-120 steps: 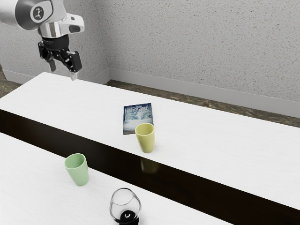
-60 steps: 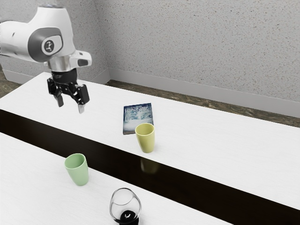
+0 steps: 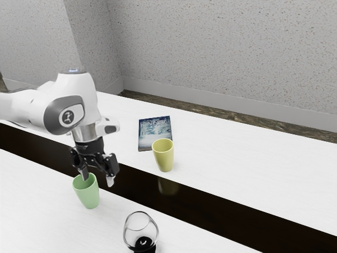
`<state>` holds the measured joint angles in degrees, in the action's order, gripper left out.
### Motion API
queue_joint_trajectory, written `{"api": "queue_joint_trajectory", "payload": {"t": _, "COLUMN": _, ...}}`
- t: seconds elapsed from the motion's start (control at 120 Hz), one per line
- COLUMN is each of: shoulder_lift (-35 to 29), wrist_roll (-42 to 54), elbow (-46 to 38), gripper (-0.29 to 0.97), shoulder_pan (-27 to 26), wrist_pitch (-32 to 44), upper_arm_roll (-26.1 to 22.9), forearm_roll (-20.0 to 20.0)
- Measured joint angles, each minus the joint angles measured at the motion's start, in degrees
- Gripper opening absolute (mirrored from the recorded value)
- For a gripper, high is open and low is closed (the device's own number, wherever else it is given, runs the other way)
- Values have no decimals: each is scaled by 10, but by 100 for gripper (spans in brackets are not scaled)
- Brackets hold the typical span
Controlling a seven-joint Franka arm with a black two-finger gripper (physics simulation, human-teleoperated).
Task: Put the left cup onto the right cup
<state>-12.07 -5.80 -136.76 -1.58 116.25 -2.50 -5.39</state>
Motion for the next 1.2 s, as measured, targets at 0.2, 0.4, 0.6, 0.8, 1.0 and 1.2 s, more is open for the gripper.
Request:
{"api": "queue_joint_trajectory", "payload": {"t": 0.2, "shoulder_lift": 24, "wrist_roll": -9, "elbow": -9, "gripper": 68, "shoulder_pan": 34, "wrist_pitch": 41, "upper_arm_roll": -4, "forearm_roll": 3}}
{"api": "queue_joint_trajectory", "payload": {"t": 0.4, "shoulder_lift": 52, "wrist_roll": -7, "elbow": -8, "gripper": 68, "shoulder_pan": 44, "wrist_pitch": 78, "upper_arm_roll": -3, "forearm_roll": 4}}
{"api": "queue_joint_trajectory", "payload": {"t": 0.6, "shoulder_lift": 80, "wrist_roll": -1, "elbow": -5, "gripper": 68, "shoulder_pan": 58, "wrist_pitch": 108, "upper_arm_roll": 3, "forearm_roll": 3}}
{"api": "queue_joint_trajectory", "payload": {"t": 0.8, "shoulder_lift": 105, "wrist_roll": 4, "elbow": -5, "gripper": 68, "shoulder_pan": 61, "wrist_pitch": 121, "upper_arm_roll": 3, "forearm_roll": 3}}
{"api": "queue_joint_trajectory", "payload": {"t": 1.0, "shoulder_lift": 120, "wrist_roll": 7, "elbow": -5, "gripper": 67, "shoulder_pan": 59, "wrist_pitch": 126, "upper_arm_roll": 3, "forearm_roll": 3}}
{"api": "queue_joint_trajectory", "payload": {"t": 1.2, "shoulder_lift": 114, "wrist_roll": 6, "elbow": -3, "gripper": 19, "shoulder_pan": 55, "wrist_pitch": 123, "upper_arm_roll": 5, "forearm_roll": 30}}
